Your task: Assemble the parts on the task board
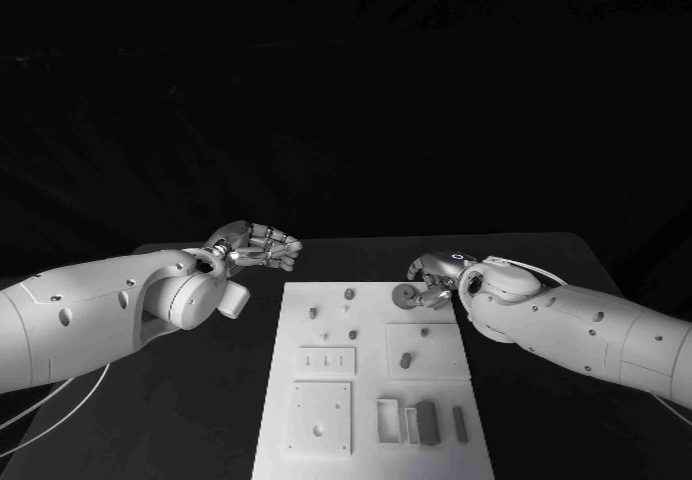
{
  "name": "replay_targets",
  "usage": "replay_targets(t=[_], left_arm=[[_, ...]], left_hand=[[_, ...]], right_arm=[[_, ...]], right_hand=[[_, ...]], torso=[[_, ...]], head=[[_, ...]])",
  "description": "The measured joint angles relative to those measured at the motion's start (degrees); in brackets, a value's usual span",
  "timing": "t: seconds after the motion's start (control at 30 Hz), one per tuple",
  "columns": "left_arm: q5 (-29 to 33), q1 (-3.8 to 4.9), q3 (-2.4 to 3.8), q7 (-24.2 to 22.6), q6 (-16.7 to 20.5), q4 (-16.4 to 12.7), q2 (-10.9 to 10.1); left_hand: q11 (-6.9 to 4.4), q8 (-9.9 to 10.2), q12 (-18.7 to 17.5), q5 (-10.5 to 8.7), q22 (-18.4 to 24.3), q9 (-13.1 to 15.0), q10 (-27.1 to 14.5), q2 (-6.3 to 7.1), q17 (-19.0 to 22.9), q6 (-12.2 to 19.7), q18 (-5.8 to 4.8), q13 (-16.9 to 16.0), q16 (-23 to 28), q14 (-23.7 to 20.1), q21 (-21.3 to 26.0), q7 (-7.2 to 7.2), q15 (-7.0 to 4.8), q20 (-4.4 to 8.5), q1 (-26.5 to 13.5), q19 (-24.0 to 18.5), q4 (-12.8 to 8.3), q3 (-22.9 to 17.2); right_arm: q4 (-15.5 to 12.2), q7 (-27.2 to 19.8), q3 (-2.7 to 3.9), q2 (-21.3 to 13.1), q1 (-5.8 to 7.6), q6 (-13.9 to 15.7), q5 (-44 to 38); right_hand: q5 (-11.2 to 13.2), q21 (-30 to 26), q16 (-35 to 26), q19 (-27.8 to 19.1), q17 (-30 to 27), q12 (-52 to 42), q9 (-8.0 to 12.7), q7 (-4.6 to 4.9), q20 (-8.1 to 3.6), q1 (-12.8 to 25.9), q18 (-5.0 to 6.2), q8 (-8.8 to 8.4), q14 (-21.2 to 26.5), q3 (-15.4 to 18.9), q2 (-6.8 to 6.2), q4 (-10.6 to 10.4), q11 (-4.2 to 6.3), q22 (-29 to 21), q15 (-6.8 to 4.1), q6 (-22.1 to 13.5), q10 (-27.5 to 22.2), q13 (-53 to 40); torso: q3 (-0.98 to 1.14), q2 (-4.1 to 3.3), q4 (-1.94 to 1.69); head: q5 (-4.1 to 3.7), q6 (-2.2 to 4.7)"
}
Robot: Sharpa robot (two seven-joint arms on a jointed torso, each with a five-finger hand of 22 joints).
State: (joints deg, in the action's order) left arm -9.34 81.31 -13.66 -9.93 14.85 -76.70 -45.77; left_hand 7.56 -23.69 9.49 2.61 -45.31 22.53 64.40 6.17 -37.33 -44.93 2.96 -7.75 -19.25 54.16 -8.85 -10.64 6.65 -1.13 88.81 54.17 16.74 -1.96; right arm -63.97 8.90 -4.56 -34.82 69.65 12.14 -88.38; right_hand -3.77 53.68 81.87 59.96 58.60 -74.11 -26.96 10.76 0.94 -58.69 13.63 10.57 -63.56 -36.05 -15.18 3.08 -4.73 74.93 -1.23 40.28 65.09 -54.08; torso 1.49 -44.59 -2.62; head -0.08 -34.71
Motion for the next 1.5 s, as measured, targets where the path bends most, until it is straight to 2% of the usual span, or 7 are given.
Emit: replay_targets(t=[0.4,0.67,0.83,1.23,1.3,1.43,1.5], left_arm=[[0.0,0.01,0.01,0.0,0.0,-0.24,0.0],[0.0,0.03,0.01,0.01,0.0,-0.47,-0.18],[-0.01,0.03,0.02,0.01,0.0,-0.65,-0.27],[-0.02,0.05,0.03,0.03,0.01,-0.94,-0.38],[-0.02,0.05,0.04,0.04,0.01,-0.94,-0.38],[-0.03,0.06,0.04,0.05,0.01,-0.95,-0.39],[-0.03,0.06,0.04,0.05,0.01,-0.96,-0.4]], left_hand=[[0.0,0.0,-0.21,0.0,0.0,-0.05,0.0,0.0,-0.04,0.0,-0.02,0.0,0.0,0.0,0.0,0.0,0.0,0.0,0.0,0.0,0.0,0.0],[0.0,0.0,-0.21,0.0,0.0,-0.05,0.0,0.0,-0.04,0.0,-0.03,0.01,0.2,0.0,0.0,0.0,0.0,0.0,0.0,0.0,0.0,0.0],[0.0,0.0,-0.21,0.0,0.0,-0.04,0.0,0.0,-0.04,0.0,0.57,0.01,0.22,0.0,0.0,0.0,0.0,0.0,0.0,0.0,0.0,0.0],[0.0,0.0,-0.21,0.0,0.0,-0.12,0.0,0.0,-0.1,0.0,0.55,0.01,0.22,0.2,0.0,0.0,0.2,0.0,0.0,0.0,0.0,0.0],[0.0,0.0,-0.45,0.0,0.0,-0.11,0.0,0.0,-0.16,0.0,0.55,0.01,0.22,0.2,0.0,0.0,0.2,0.0,0.0,0.0,0.0,0.0],[0.0,0.0,-0.45,0.0,0.0,-0.11,0.0,0.0,-0.16,0.0,0.53,0.01,0.22,0.2,0.0,0.0,0.2,0.0,0.0,0.0,0.16,0.16],[0.0,0.0,-0.45,0.0,0.0,-0.17,0.0,0.0,-0.16,0.0,0.52,0.01,0.22,0.2,0.0,0.0,0.2,0.0,0.0,0.0,0.16,0.16]], right_arm=[[1.47,-0.32,-0.01,1.08,-0.23,-0.32,0.03],[2.04,-0.49,-0.01,1.47,-0.23,-0.45,0.04],[2.55,-0.58,-0.01,1.74,-0.25,-0.63,0.04],[3.04,-0.8,-0.03,2.12,-0.49,-1.29,0.07],[3.06,-0.81,-0.04,2.17,-0.5,-1.4,0.07],[3.06,-0.85,-0.04,2.27,-0.53,-1.58,0.07],[3.07,-0.87,-0.04,2.29,-0.53,-1.65,0.07]], right_hand=[[0.0,0.24,0.34,-0.21,-0.14,-0.27,-0.28,0.05,0.01,0.17,-0.03,0.71,0.27,0.31,0.9,-0.31,0.11,-0.01,-0.14,0.81,-0.3,0.28],[0.0,0.45,0.34,-0.3,-0.2,-0.27,-0.29,0.0,0.1,0.16,-0.03,0.78,0.34,0.47,0.89,-0.15,0.12,-0.01,-0.07,1.24,-0.29,0.37],[0.0,0.45,0.34,-0.31,-0.23,-0.26,-0.33,-0.06,0.11,0.18,-0.04,0.97,0.46,0.64,1.35,-0.32,0.12,-0.01,-0.18,1.33,-0.28,0.43],[0.0,0.45,0.34,-0.39,-0.34,-0.26,-0.33,-0.03,0.2,0.39,-0.03,1.19,0.56,0.82,1.56,-0.45,0.13,-0.01,-0.26,1.62,-0.27,0.58],[-0.06,0.45,0.34,-0.51,-0.34,-0.25,-0.39,-0.18,0.1,0.65,-0.04,1.19,0.52,0.95,1.82,-0.32,0.13,-0.01,-0.3,1.78,-0.27,0.62],[-0.45,0.67,0.57,-0.81,-0.46,-0.62,-0.45,-0.23,0.0,0.04,-0.03,1.57,0.37,1.36,3.28,0.1,0.35,-0.01,-0.46,2.25,-0.47,0.74],[-0.67,0.68,0.62,-0.81,-0.51,-0.66,-0.45,-0.32,0.0,0.08,-0.04,1.57,0.57,1.5,3.36,0.44,0.46,-0.01,-0.66,2.46,-0.36,0.82]], torso=[[0.03,-0.03,-0.02],[0.03,-0.06,-0.03],[0.07,-0.1,-0.02],[0.14,-0.07,0.04],[0.14,-0.05,0.04],[0.14,-0.03,0.05],[0.14,-0.02,0.06]], head=[[0.17,-0.62],[0.21,-0.91],[0.34,-1.02],[0.62,-1.48],[0.66,-1.53],[0.8,-1.68],[0.87,-1.74]])
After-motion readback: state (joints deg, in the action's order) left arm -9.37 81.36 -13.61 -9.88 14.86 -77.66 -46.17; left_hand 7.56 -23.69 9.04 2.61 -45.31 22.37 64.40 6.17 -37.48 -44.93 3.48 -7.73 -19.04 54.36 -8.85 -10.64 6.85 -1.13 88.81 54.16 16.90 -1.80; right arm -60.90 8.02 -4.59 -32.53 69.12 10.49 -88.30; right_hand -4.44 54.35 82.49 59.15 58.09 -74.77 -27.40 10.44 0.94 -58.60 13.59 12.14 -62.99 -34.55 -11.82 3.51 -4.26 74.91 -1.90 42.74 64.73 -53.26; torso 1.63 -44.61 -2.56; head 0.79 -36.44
